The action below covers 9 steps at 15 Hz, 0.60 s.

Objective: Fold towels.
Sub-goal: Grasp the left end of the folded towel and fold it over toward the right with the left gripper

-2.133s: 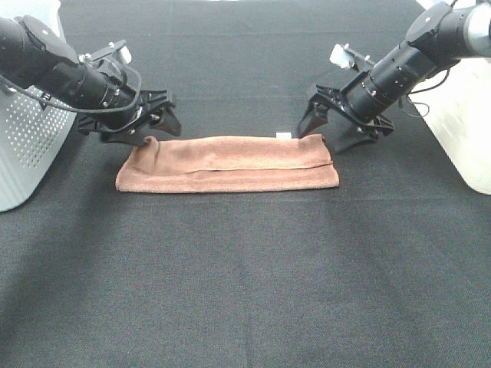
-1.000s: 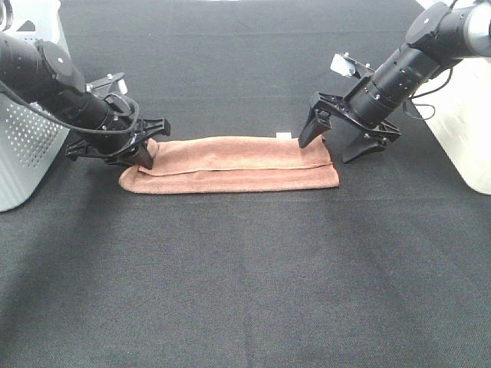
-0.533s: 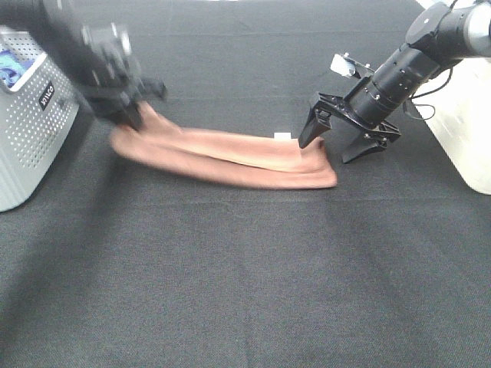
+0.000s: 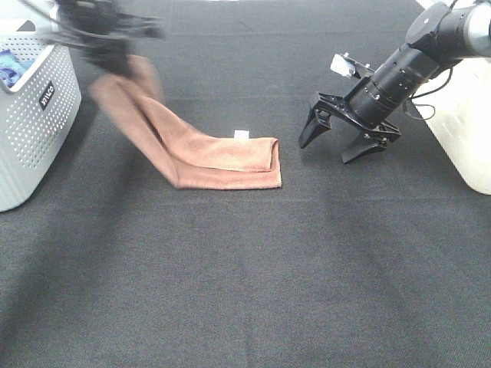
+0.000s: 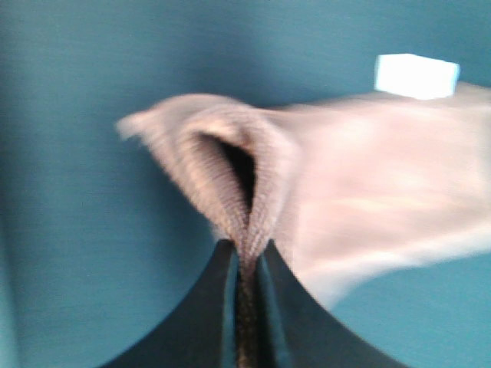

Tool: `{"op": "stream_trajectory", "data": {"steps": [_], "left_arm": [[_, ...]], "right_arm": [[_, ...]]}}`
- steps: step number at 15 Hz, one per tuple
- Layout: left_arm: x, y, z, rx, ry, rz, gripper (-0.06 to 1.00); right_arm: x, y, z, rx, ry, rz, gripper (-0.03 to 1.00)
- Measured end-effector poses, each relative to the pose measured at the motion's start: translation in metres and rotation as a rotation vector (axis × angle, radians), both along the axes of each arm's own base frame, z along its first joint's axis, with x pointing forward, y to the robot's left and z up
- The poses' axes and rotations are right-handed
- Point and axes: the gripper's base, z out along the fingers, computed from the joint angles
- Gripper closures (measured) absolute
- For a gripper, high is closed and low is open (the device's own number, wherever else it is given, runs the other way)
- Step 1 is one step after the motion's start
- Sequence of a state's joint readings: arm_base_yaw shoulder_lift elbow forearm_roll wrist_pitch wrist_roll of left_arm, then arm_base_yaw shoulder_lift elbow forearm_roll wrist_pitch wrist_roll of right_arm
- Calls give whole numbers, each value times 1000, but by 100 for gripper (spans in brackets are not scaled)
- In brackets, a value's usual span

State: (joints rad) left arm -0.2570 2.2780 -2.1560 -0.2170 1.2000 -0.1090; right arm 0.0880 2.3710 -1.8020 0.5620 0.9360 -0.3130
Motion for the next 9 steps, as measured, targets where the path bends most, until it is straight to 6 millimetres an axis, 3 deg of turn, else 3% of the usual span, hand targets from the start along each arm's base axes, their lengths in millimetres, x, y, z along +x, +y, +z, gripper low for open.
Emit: {"op": "stream_trajectory", "data": {"steps": [3, 5, 8, 9], "left_arm": [[-2, -56, -31, -163, 34, -37, 91], [0, -82, -64, -208, 51, -12, 91], [1, -104, -101, -232, 60, 31, 91], [1, -104, -101, -232, 60, 31, 91]], "right_arm": [[0, 0, 0, 1, 0, 0, 10], [-1, 0, 0, 5, 10, 4, 10], [-2, 1, 0, 7, 24, 11, 10], [-2, 1, 0, 7, 24, 11, 10]]}}
